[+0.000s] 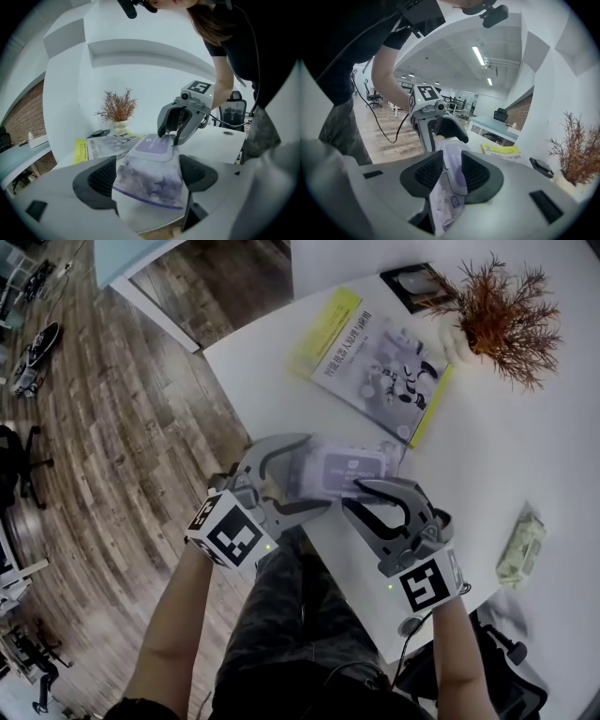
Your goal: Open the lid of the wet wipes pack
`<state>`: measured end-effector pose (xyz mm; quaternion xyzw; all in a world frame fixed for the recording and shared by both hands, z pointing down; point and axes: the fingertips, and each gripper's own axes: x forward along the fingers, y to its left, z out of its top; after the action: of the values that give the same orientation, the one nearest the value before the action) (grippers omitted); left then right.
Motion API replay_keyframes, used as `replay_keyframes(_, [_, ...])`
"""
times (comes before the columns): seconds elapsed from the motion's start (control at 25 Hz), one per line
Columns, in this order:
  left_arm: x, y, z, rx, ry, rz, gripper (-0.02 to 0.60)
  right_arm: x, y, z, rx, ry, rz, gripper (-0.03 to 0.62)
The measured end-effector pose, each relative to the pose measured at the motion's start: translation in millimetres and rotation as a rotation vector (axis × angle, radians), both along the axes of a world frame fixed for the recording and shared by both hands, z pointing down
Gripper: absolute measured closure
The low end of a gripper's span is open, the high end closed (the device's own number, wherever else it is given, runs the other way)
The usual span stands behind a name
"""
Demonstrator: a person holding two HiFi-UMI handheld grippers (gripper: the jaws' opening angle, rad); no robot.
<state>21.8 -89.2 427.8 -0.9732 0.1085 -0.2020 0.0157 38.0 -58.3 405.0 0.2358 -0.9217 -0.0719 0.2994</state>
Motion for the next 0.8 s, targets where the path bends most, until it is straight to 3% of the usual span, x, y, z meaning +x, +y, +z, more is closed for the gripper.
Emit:
replay_keyframes(0.48, [8.3,0.0,5.6,-0.044,-0.026,0.003,0.172,-1.6,-1.9,4.9,0.035,0.013,-0.039,0.474])
replay_keyframes(0.8, [7.5,-0.3,5.8,-0.053,-0.026,-0.006,0.172,-0.8,-4.4,4.4,0.004,-0.042,-0.026,0.462])
